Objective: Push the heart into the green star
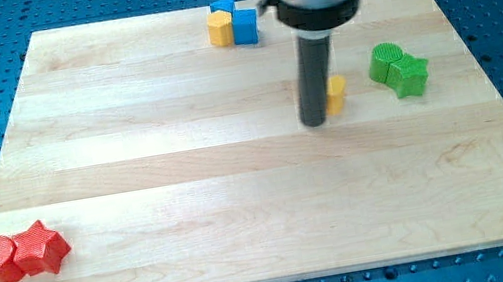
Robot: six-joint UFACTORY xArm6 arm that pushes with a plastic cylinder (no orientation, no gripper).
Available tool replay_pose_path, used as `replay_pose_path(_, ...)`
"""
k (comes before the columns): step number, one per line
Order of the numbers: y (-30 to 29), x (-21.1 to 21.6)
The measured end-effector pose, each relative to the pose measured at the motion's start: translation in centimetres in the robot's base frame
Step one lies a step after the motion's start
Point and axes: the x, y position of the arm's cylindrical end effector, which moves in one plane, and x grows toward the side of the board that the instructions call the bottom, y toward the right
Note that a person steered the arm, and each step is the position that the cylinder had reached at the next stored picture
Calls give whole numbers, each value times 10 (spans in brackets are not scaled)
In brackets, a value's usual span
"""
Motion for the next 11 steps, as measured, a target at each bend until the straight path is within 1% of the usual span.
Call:
replay_pose_path(1,26,-17)
replay_pose_path(2,-28,-17)
replay_pose_path(3,-13,-37)
replay_pose_path(4,-11,-54)
replay_pose_path(5,22,-53)
replay_pose_path(6,34,-53)
replay_pose_path(7,60,-53)
replay_pose_path(8,32,-40)
replay_pose_path(9,-23,23)
replay_pose_path(10,-55,116)
replay_pose_path(11,-148,168)
